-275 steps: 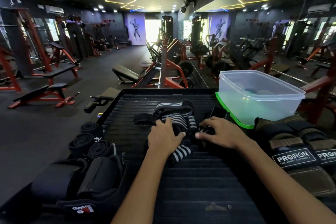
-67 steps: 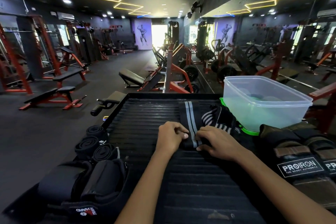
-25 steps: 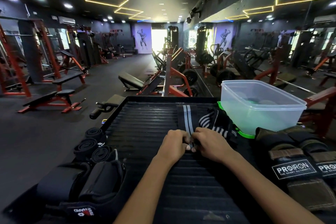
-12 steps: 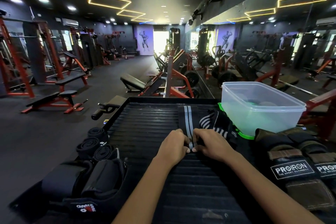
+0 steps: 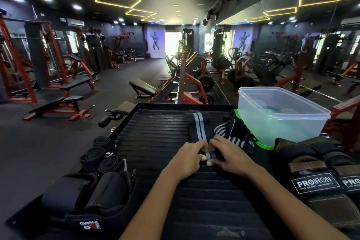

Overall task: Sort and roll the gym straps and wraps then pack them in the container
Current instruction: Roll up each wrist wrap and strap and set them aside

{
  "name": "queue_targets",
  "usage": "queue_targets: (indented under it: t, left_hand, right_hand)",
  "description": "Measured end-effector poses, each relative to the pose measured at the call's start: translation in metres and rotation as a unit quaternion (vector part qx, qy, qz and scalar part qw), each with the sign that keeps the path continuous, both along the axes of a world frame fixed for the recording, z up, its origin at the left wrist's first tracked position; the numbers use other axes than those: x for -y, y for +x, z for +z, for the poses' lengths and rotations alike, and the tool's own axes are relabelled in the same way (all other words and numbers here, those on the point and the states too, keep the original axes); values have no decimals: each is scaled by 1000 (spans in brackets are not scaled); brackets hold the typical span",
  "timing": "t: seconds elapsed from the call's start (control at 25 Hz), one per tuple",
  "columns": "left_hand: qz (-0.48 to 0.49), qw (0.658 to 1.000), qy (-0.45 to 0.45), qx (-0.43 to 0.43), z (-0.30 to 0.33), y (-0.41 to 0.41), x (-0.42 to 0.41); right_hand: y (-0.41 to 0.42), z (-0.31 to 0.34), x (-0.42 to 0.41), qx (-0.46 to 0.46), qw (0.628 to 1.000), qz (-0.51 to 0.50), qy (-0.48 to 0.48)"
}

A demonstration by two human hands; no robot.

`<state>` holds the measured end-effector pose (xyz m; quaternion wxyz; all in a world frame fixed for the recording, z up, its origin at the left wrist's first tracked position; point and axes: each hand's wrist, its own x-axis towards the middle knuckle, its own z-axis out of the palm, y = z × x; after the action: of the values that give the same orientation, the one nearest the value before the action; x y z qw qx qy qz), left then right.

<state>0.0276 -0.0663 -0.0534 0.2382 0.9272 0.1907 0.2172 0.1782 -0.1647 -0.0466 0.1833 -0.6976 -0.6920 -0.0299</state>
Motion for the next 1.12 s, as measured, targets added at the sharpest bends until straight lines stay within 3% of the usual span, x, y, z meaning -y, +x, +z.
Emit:
queue_targets:
  t: [0.12,0.32,0.44,0.8,0.92,1.12]
  left_hand:
    - [12,998,-50,40,0,-1,0]
    - [42,998,43,2,-1,1,0]
    - [56,998,38,-3,2,3,1]
    - [100,985,-129,59,6,0,-1]
    - [107,981,-145,78,6,-1,-2]
    - [87,989,-80,87,0,-2,-1]
  right_hand:
    - [0,0,-3,20,1000,-2,-2]
    - [2,-1,-6,8,1000,-5,-13]
    - [2,0,-5,-5,1000,4,-15]
    - [-2,3,1,37,999,13,25]
    - [-2,3,0,64,997,13,31]
    - [-2,5,0,28,999,-3,30]
